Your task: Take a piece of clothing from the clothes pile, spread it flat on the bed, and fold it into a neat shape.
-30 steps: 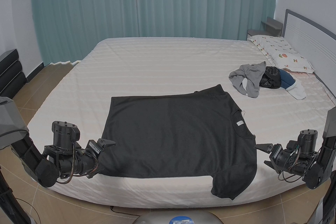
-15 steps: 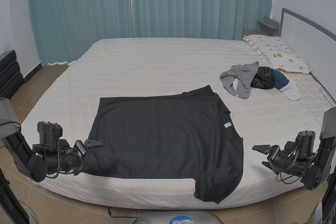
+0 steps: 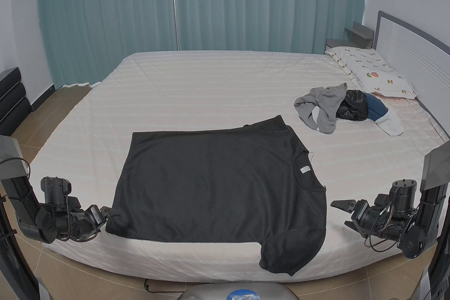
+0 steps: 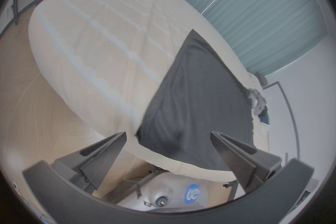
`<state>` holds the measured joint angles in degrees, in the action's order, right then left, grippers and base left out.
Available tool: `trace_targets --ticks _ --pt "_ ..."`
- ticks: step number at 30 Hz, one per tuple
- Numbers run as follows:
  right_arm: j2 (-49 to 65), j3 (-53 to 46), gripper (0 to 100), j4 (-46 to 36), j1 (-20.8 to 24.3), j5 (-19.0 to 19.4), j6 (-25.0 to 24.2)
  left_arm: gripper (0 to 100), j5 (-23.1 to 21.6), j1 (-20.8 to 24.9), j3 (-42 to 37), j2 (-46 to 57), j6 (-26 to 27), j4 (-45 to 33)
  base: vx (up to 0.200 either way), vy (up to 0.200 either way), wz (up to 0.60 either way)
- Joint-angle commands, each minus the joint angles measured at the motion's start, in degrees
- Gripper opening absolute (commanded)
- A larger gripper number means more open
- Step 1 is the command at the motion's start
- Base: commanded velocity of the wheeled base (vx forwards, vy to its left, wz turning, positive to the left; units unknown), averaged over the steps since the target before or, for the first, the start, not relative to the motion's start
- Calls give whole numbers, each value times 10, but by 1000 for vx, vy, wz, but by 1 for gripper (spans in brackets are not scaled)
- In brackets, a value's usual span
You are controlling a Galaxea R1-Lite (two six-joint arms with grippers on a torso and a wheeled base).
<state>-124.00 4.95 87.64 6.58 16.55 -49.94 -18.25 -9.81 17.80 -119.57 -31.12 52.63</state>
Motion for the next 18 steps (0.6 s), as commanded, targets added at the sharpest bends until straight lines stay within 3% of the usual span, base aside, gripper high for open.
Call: trace_targets --ticks 1,10,11,18 --pt "-26 -6 100 10 3 1 0 100 5 4 -1 -41 2 17 0 0 0" --pt "-28 -14 100 20 1 -3 0 100 38 49 28 -71 1 29 0 0 0" --pt "-29 -13 100 20 1 -3 1 100 65 62 42 -83 1 29 0 0 0" --pt "-27 -13 100 20 0 -3 1 100 79 65 49 -87 -2 26 0 0 0"
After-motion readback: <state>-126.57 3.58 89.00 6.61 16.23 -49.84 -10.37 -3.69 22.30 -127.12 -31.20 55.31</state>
